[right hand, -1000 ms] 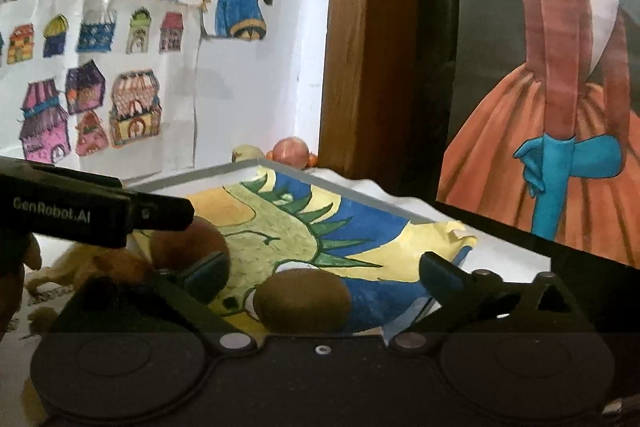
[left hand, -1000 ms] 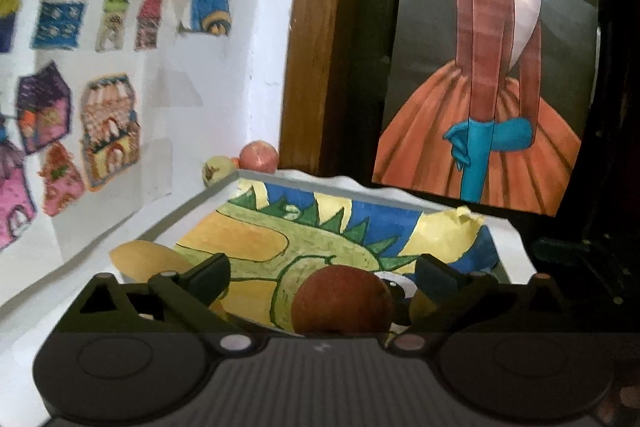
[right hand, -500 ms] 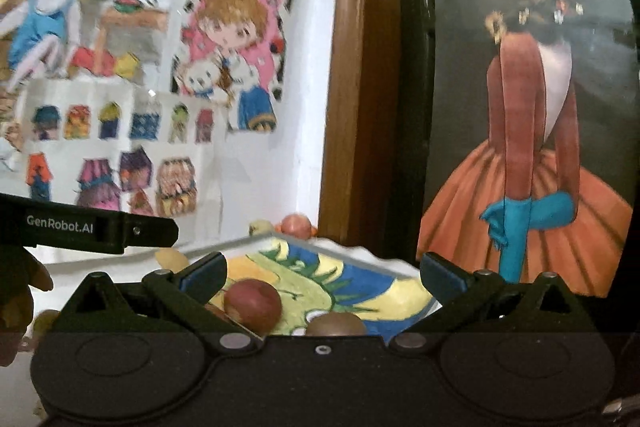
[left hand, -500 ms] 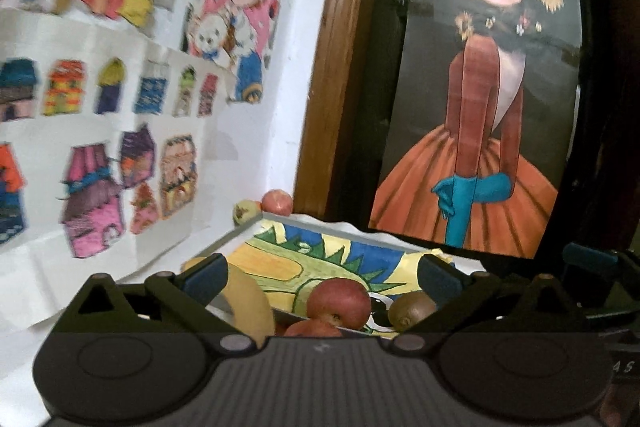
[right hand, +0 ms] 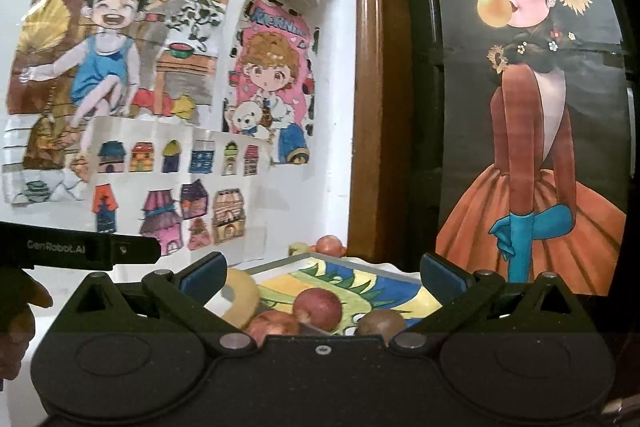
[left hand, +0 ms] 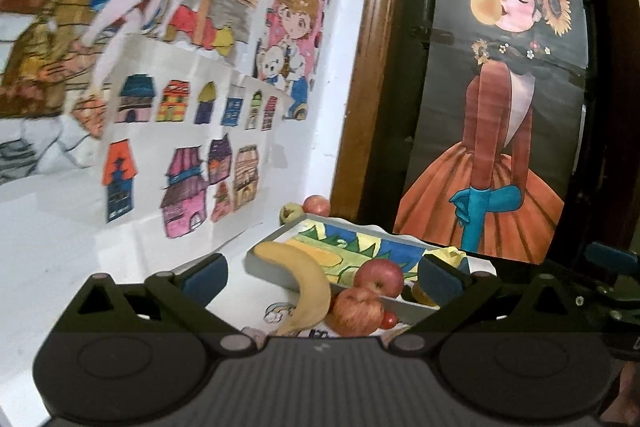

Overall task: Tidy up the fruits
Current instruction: 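Open both grippers and withdraw both tools from the tray, then close the left gripper on a large brown kiwi while the right gripper grasps a yellow banana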

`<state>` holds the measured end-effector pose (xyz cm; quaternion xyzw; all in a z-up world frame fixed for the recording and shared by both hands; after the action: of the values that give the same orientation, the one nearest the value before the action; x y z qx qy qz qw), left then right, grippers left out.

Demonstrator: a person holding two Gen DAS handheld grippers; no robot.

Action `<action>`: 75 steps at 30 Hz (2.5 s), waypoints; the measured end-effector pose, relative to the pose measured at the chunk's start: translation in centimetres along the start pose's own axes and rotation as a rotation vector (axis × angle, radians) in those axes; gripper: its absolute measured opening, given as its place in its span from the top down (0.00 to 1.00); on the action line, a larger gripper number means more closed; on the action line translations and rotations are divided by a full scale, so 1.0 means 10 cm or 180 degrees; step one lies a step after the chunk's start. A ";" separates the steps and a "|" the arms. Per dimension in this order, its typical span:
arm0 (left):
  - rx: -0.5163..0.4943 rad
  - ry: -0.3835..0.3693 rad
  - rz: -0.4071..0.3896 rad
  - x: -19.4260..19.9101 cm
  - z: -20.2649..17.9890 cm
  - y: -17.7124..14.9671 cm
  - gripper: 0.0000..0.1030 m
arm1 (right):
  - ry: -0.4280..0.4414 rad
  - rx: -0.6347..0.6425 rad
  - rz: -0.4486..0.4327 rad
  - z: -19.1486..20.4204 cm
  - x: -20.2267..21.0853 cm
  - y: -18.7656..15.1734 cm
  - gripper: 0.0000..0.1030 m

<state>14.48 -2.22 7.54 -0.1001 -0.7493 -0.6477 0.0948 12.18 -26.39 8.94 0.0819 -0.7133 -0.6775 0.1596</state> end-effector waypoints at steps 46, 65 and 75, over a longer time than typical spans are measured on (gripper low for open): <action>-0.0076 0.0137 0.0643 0.16 0.48 -0.73 0.00 | -0.0056 -0.0277 0.1121 0.43 -0.01 -0.81 0.01; -0.0319 0.0327 0.0754 -0.22 0.69 -0.53 0.00 | 0.0288 0.0217 0.1338 0.38 -0.88 -0.69 0.01; -0.0340 0.0224 0.0937 -0.56 0.76 -0.69 0.00 | 0.0420 0.0047 0.1585 0.32 -1.33 -0.81 0.01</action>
<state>17.92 4.20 -1.63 -0.1910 -0.6872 -0.6689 0.2096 22.76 -19.49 -0.75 -0.0511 -0.7044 -0.6053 0.3671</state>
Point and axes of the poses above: each gripper's, at about its wrist camera, not at the fingertips, and x roughly against the way its jaws point, z to its left, y to its top, the point moved 1 cm from there along -x, roughly the way its jaws point, and after that the axes turned 5 degrees about y, right-handed, at the moved point
